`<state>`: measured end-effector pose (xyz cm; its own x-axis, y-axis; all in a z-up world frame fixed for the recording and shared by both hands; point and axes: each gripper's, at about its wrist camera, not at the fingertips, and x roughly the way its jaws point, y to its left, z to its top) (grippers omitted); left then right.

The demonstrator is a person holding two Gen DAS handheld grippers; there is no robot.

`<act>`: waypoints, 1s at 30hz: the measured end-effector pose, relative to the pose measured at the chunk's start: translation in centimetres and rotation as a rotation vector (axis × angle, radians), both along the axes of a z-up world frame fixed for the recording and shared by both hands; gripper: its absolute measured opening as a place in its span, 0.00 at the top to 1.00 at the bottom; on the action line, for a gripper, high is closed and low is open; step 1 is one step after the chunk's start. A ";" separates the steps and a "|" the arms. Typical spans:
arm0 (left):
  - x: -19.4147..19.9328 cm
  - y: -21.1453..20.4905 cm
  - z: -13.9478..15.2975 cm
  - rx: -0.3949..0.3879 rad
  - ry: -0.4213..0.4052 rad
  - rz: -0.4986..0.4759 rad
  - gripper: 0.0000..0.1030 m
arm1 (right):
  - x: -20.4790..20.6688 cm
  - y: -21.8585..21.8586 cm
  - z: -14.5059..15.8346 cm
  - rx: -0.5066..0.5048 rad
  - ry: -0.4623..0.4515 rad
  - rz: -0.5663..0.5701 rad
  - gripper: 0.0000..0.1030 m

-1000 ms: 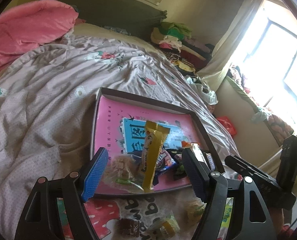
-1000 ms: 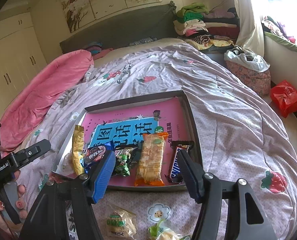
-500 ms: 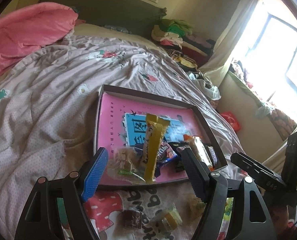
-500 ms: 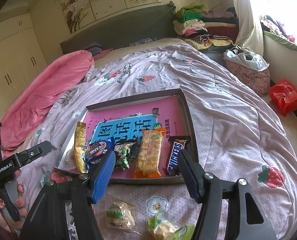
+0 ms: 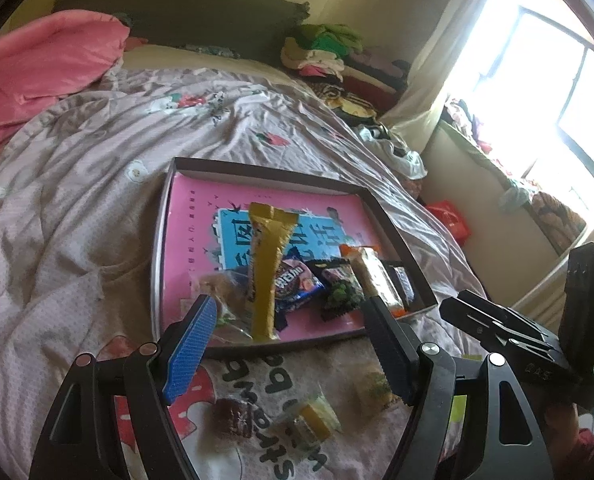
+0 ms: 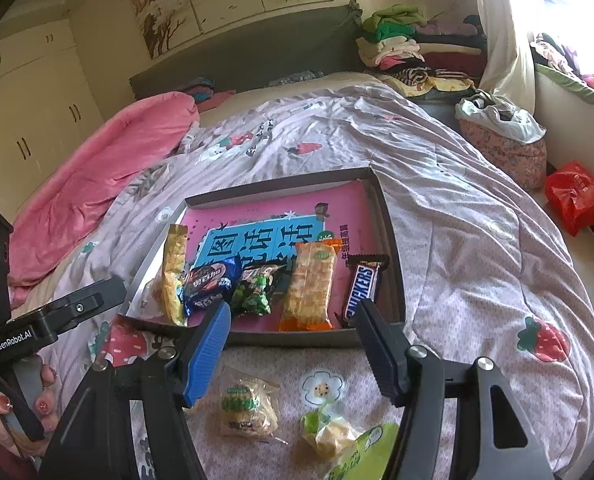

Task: Organize snacks
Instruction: 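Move both open tools back from the tray toward the snacks on the bedspread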

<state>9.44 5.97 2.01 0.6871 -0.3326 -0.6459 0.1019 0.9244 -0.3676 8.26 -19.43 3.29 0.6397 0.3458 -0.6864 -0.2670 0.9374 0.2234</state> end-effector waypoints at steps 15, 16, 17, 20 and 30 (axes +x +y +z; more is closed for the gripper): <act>-0.7 -1.2 -1.0 0.050 0.049 -0.056 0.25 | -1.8 0.9 -1.4 -0.029 0.031 0.050 0.37; -0.8 -1.3 -1.0 0.053 0.050 -0.059 0.25 | -1.8 0.9 -1.4 -0.028 0.031 0.052 0.37; -0.8 -1.4 -1.0 0.055 0.052 -0.061 0.25 | -1.8 1.0 -1.4 -0.029 0.033 0.055 0.37; -0.9 -1.5 -1.2 0.057 0.059 -0.066 0.25 | -2.0 1.0 -1.4 -0.033 0.032 0.059 0.37; -1.3 -2.0 -1.8 0.081 0.087 -0.085 0.25 | -2.5 1.3 -1.9 -0.045 0.044 0.077 0.37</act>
